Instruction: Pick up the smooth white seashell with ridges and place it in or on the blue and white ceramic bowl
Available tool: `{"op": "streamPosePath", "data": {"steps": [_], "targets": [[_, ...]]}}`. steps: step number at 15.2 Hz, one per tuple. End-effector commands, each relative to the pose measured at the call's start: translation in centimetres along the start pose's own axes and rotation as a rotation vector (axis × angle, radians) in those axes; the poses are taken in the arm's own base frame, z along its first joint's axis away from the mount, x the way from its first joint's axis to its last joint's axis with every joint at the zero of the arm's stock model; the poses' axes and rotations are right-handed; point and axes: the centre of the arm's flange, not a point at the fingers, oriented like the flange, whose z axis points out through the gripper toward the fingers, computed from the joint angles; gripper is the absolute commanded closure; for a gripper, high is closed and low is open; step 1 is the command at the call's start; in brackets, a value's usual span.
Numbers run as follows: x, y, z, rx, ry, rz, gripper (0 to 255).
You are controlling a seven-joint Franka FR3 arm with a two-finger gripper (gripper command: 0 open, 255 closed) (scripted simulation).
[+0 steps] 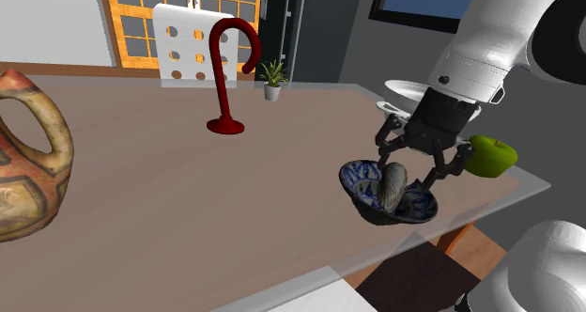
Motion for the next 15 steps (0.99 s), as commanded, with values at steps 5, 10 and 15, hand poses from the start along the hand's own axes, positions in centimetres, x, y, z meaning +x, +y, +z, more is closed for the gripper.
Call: {"op": "streamPosePath", "data": {"steps": [5, 10, 15], "targets": [[0.0, 0.0, -2.6, 0.0, 0.0, 0.0, 0], [0.0, 0.0, -5.0, 0.0, 0.0, 0.0, 0], [0.0, 0.0, -5.0, 0.0, 0.0, 0.0, 0]]}}
